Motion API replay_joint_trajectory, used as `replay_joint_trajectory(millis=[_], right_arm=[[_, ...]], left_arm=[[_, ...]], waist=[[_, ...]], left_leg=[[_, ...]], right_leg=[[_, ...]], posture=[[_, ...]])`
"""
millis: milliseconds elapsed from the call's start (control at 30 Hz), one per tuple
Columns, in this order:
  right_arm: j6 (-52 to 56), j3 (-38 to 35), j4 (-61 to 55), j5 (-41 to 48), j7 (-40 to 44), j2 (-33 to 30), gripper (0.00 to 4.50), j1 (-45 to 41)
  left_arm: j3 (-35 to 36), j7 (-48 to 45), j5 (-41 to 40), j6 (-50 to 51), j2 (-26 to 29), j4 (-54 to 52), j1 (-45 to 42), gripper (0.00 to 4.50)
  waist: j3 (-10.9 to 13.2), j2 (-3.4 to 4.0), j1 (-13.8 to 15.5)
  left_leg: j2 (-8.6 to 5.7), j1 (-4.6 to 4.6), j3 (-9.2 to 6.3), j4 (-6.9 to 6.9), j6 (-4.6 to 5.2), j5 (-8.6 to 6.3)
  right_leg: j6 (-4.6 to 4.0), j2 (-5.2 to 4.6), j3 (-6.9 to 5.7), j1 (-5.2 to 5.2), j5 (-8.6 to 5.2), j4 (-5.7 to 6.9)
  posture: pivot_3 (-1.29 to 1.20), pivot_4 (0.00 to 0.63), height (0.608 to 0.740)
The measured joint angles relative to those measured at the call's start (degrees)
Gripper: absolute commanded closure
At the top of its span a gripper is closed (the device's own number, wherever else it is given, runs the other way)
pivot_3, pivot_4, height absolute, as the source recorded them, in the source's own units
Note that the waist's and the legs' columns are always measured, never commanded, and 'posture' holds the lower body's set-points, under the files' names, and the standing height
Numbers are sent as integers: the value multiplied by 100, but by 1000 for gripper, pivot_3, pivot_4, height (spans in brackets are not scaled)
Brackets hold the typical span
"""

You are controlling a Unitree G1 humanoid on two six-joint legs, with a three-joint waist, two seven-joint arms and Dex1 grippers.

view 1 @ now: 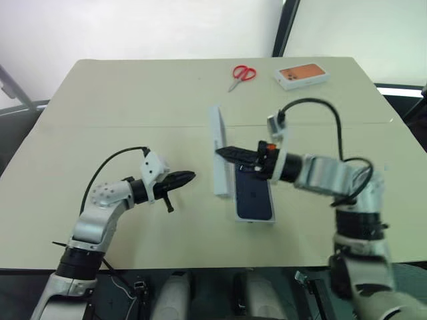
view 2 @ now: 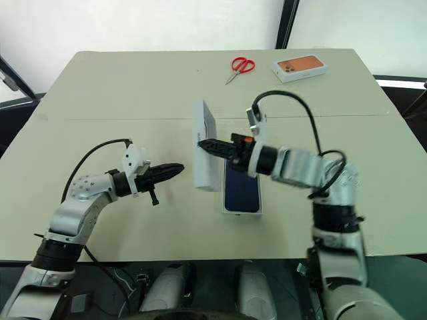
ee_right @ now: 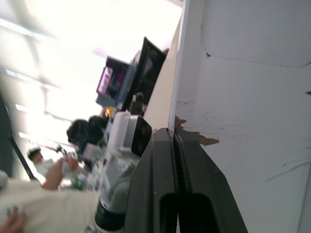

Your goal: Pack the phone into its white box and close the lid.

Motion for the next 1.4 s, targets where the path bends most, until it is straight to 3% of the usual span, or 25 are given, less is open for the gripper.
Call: replay_joint_trajectory(millis=[100,167,267,367,567,767,1000,1233,1333,1400], right_arm=[[-315,114,-423,36,-752,268,4466,326],[-386,92,-421,37,-1234,186,4466,564],[-263,-24,-333,183,-1283,-212,4466,635],[-19,-69,-178,204,-1035,-615,3580,568],[583,2,524,129,-216,-1716,533,147],[746,68,667,-190,619,-3213,533,-770],[582,444,441,-2745,2575,-4002,533,-799],[-262,1313,-236,-5205,4435,-4613,533,-497],[-515,1456,-421,-5762,5001,-4614,1383,-373],[-597,1458,-524,-5991,5343,-4614,2370,-293]], left_arm=[[-6,33,28,1,-11,-2,-5,4318],[-6,51,58,7,-12,0,-3,4318],[-17,83,71,19,-51,2,-23,4318],[-50,130,113,25,-153,27,-133,4318],[-335,413,308,32,-657,135,-457,4318],[-775,664,565,89,-1137,276,-671,4318],[-1170,757,660,257,-1652,326,-902,4318],[-954,770,510,599,-1516,118,-921,4318],[-728,804,372,826,-1275,-160,-910,4318],[-471,856,335,963,-939,-306,-888,4318]], waist=[[-2,1,8],[-2,0,21],[-5,5,2],[-7,6,0],[-2,12,8],[-2,12,5],[-2,12,16],[-2,14,11],[-1,14,13],[-1,14,7]], left_leg=[[-3,1,1,2,0,0],[-5,1,1,2,0,0],[-4,7,5,1,0,0],[3,13,3,1,1,-1],[1,8,12,2,3,-2],[5,5,20,0,9,-5],[3,2,23,3,9,-5],[3,4,8,2,9,-5],[3,4,4,2,8,-5],[4,5,2,1,8,-5]], right_leg=[[0,0,4,1,0,0],[0,0,3,2,0,-2],[0,3,8,6,0,-1],[-1,14,8,12,-1,-1],[-1,12,16,8,0,-3],[0,18,9,9,0,-11],[0,15,8,9,0,-14],[0,16,9,7,0,-13],[0,16,9,7,0,-13],[0,16,8,7,0,-13]], posture=[[0,150,698],[0,150,698],[0,150,698],[0,150,698],[0,150,698],[0,150,698],[0,150,698],[0,150,698],[0,150,698],[0,150,698]])
